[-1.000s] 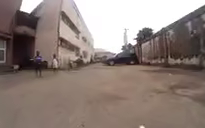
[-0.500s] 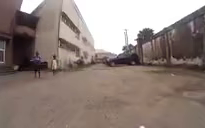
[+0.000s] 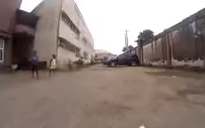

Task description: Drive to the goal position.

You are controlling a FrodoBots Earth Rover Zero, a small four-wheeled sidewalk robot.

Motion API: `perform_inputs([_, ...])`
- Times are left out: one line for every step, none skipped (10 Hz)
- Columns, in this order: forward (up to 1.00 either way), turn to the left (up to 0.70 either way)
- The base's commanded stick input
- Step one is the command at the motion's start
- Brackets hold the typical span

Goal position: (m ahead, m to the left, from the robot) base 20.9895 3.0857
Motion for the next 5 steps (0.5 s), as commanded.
perform_inputs([0.30,0.56])
perform_inputs([0.30,0.30])
perform_inputs([0.30,0.04])
perform_inputs([0.30,0.00])
perform_inputs([0.30,0.00])
